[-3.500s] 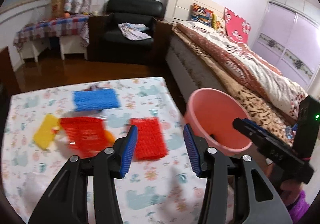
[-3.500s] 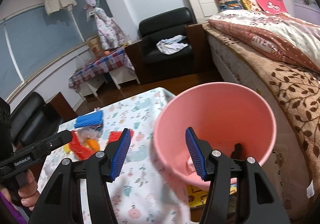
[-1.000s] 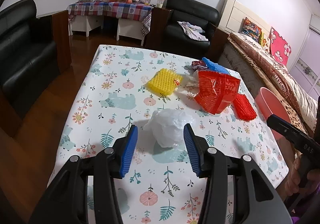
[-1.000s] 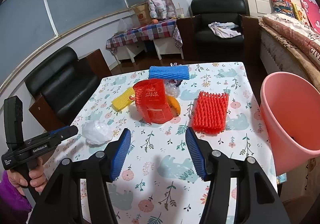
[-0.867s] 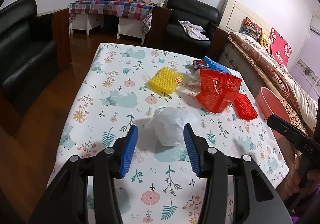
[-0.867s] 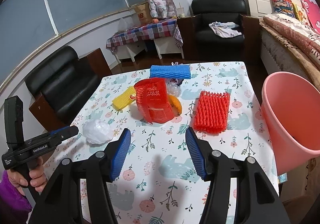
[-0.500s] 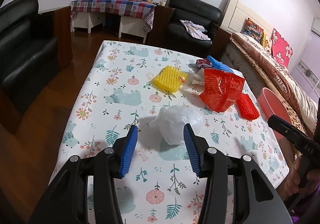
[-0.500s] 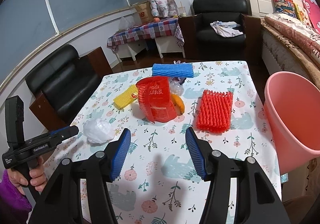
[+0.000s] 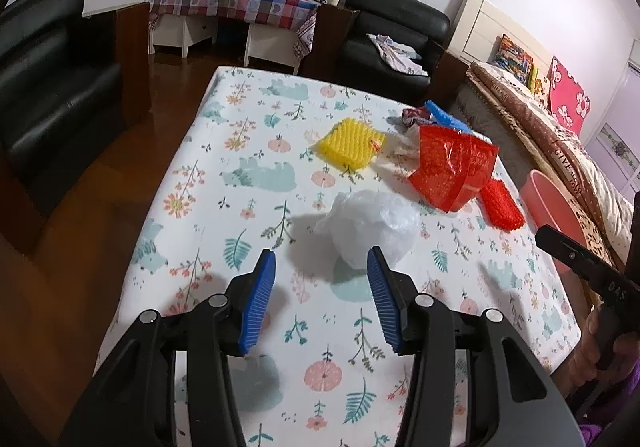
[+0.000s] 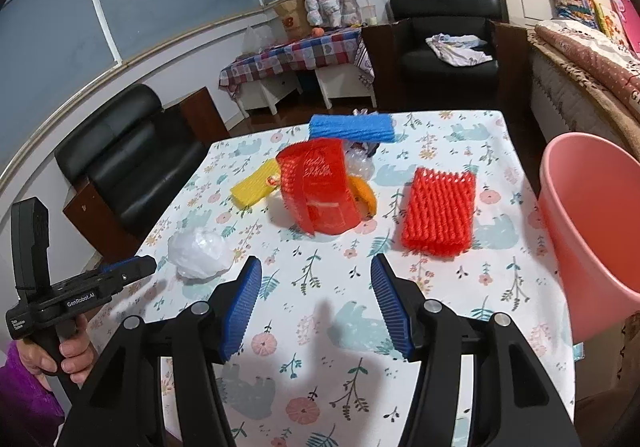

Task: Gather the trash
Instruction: 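Close the left tool on the clear plastic bag while the right tool grasps the red mesh bag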

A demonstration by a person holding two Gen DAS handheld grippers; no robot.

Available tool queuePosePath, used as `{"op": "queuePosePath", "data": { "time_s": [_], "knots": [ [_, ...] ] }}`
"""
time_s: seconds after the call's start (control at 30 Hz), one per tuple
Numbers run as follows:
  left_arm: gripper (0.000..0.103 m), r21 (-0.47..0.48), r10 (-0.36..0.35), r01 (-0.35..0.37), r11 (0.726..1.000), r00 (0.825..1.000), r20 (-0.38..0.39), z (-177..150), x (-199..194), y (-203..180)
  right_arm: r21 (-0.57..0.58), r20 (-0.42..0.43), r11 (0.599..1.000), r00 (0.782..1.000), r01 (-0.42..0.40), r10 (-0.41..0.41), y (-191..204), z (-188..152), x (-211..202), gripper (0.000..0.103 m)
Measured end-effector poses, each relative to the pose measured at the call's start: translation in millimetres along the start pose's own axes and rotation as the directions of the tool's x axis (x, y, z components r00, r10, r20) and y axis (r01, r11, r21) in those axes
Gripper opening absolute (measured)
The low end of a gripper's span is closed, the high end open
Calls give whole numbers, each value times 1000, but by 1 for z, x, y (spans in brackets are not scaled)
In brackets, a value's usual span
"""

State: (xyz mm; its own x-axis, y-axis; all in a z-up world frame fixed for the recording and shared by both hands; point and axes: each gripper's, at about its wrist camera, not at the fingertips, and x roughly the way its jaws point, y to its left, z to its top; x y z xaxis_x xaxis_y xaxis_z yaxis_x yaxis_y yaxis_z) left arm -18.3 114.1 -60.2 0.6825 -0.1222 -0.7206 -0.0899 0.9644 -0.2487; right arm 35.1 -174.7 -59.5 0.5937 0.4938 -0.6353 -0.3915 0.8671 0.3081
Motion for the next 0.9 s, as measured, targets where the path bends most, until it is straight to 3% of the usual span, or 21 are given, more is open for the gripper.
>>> {"op": "queuePosePath", "data": {
  "time_s": [0.13,0.33,0.53,0.7,0.77,0.9],
  "knots": [
    [48,-22,-5,5,1000,1000,-18,-3,3,5,-17,-13,1000,1000,-10,10,3,-2,4,56],
    [48,-63,-118,118,991,993,1,14,5,-9,-11,-26,1000,1000,-10,10,3,-2,11,56],
    [48,-20,-84,83,996,996,-24,19,25,-31,-5,-32,1000,999,-5,5,-1,-2,15,56],
    [48,-51,-95,93,994,995,-40,18,35,-32,-1,-22,1000,1000,-4,4,-5,4,19,56],
    [32,-55,-89,87,995,995,-39,17,36,-32,7,-10,1000,1000,-9,9,-8,11,21,56],
    [23,-54,-87,86,995,996,-32,17,36,-28,30,14,999,999,-30,30,-13,28,28,56]
  ]
}}
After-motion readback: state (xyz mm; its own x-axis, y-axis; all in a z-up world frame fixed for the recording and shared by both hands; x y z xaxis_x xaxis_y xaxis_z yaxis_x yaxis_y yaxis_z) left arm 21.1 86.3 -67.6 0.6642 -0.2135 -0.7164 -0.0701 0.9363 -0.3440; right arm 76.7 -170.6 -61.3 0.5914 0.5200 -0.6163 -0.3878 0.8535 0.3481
